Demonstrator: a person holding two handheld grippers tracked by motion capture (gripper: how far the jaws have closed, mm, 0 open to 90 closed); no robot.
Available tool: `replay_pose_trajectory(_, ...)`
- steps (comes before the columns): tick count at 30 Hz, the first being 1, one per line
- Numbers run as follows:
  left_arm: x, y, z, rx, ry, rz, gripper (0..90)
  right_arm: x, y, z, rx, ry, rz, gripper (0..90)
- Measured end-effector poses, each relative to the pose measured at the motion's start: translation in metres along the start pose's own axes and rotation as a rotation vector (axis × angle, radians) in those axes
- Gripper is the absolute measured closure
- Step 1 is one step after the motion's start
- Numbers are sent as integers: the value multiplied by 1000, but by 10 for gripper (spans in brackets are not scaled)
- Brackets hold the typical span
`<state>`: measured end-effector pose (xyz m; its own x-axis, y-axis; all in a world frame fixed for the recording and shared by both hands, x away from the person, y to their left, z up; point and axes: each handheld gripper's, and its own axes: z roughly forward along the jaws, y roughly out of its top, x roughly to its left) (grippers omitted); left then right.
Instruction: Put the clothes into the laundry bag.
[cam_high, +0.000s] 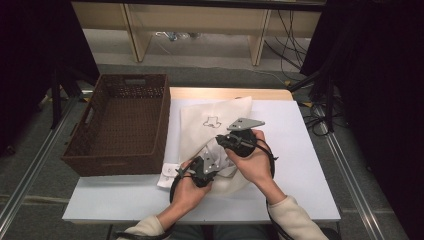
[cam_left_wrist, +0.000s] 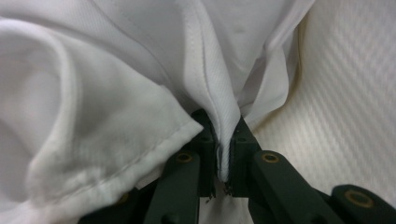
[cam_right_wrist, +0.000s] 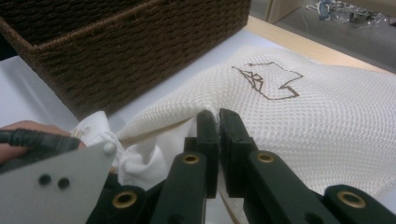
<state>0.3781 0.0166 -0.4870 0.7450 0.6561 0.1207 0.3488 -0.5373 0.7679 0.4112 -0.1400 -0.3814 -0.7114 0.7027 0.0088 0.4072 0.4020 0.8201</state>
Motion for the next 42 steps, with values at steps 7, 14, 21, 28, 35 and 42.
replay_pose_trajectory(7,12,16,-8,-84,23,-67,847,3,2,-3,-18,-5,9,886)
replay_pose_trajectory(14,22,17,11,-71,58,-104,828,1,1,-2,-19,-10,2,887)
replay_pose_trajectory(21,17,9,22,-63,62,-78,716,-1,0,-1,-20,-10,8,887)
replay_pose_trajectory(28,7,8,3,-80,27,-18,442,-1,0,0,-11,-11,15,886)
replay_pose_trajectory(35,0,6,-44,-130,9,1,306,-1,0,-2,-6,-10,19,886)
replay_pose_trajectory(42,5,-3,-84,-177,37,4,283,-2,0,-2,-8,-13,14,885)
